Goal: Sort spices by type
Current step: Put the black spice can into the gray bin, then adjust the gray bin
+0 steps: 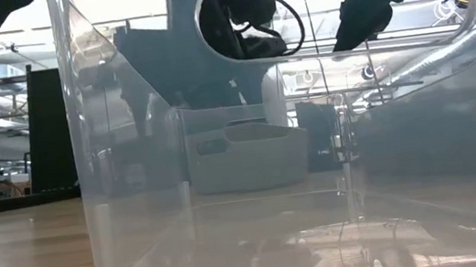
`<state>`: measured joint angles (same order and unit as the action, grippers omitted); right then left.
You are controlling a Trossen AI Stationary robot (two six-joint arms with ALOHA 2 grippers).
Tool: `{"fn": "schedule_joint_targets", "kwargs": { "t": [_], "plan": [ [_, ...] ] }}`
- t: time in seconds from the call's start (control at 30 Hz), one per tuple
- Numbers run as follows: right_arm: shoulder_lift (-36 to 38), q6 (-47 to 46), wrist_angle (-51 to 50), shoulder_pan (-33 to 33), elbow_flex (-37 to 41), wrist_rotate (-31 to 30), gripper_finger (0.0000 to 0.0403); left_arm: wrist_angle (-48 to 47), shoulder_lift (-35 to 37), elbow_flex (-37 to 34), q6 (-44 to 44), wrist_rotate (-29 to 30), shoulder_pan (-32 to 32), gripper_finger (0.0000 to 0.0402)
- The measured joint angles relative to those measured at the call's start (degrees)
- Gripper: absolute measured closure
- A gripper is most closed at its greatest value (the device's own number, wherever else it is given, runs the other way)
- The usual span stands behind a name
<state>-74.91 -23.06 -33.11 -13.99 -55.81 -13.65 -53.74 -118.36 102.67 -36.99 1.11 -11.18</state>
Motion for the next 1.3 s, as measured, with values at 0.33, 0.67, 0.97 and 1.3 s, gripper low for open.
{"fn": "schedule_joint_targets", "kwargs": {
  "t": [0.33, 0.67, 0.97, 1.3],
  "plan": [
    [0.0, 1.2, 0.0, 0.0, 0.0, 0.0, 0.0165, 0.2, 0.0, 0.0, -0.1, 0.8, 0.0, 0.0212],
    [0.0, 1.2, 0.1, 0.0, 0.0, 0.0, 0.0165, 0.8, 1.6, 0.0, 1.5, -5.1, -0.9, 0.0166],
    [0.0, 1.7, 1.6, 1.2, 0.0, -2.9, 0.0165, -2.9, 11.4, 0.1, 12.9, -0.4, -3.3, 0.0164],
    [-6.2, 1.4, 7.3, 6.9, 0.0, -3.7, 0.0186, -5.5, 22.9, -15.3, 25.7, -1.6, -13.8, 0.0164]
  ]
}}
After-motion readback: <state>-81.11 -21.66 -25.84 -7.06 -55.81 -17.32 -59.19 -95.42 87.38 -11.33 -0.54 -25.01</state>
